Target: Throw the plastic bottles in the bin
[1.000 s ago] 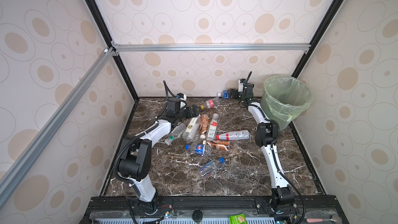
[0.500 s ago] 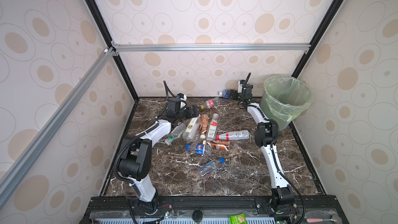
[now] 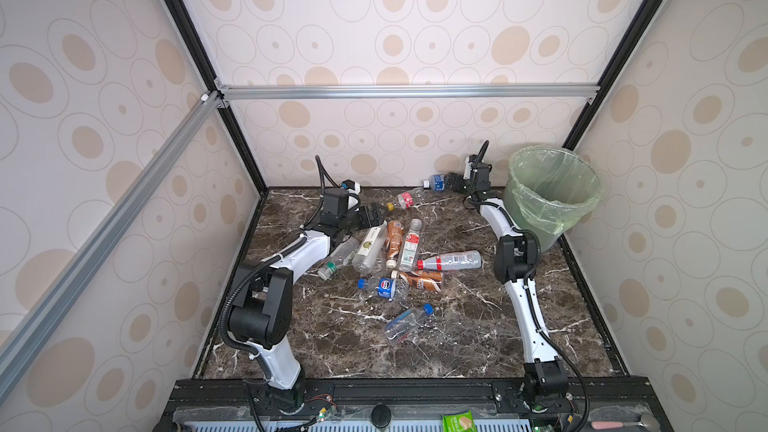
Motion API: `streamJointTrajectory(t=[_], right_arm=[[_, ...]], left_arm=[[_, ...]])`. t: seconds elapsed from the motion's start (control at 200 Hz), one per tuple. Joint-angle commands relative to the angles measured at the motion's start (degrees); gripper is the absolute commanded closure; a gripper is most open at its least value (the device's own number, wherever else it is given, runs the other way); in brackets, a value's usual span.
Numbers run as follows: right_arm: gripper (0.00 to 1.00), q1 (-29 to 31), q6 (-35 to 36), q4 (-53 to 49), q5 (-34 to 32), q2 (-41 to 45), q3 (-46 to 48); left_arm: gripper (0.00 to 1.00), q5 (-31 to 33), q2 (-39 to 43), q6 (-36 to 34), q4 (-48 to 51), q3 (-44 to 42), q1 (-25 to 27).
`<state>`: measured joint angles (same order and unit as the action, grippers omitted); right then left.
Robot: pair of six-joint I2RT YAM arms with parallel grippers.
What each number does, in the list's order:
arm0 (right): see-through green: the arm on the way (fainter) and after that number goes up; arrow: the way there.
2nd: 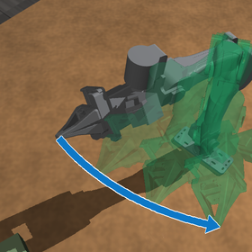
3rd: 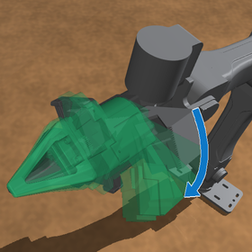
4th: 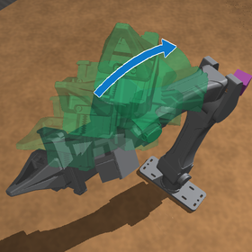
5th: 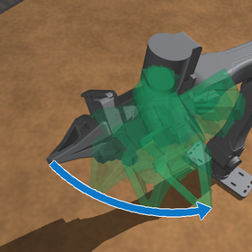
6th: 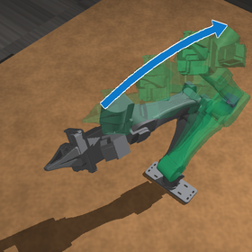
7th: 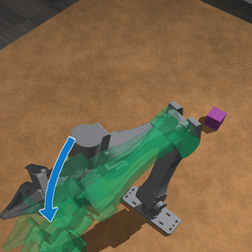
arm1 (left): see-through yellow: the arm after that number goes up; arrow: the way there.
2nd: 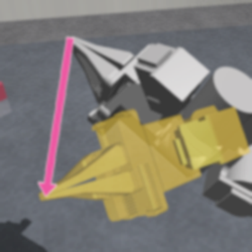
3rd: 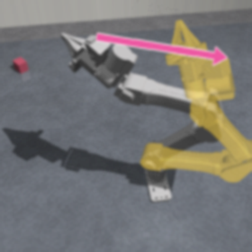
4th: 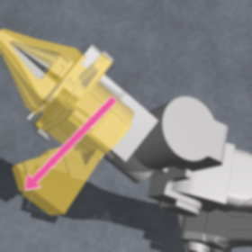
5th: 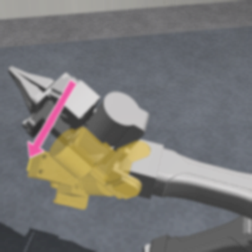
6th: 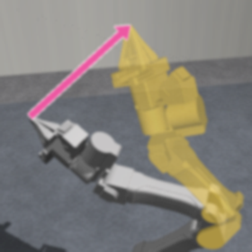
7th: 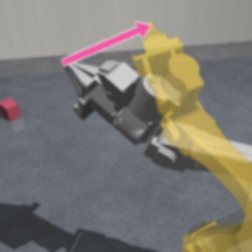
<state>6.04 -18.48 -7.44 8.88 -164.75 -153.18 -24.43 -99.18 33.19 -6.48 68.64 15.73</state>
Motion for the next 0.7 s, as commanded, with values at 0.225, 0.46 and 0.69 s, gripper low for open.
streamJointTrajectory(t=[0.225,0.46,0.69], right_arm=[[0.00,0.85,-2.53,3.88,4.61,-1.89,-2.33],[0.00,1.80,-2.76,3.84,6.72,-0.30,-0.95],[0.01,3.51,-2.96,5.54,8.43,3.54,5.01]], left_arm=[[0.01,-1.02,-1.50,-0.08,-0.44,1.84,-0.43],[0.01,-1.08,-1.42,-0.01,-0.55,1.82,-0.57],[0.01,-1.06,-1.37,0.03,-0.35,1.75,-0.56]])
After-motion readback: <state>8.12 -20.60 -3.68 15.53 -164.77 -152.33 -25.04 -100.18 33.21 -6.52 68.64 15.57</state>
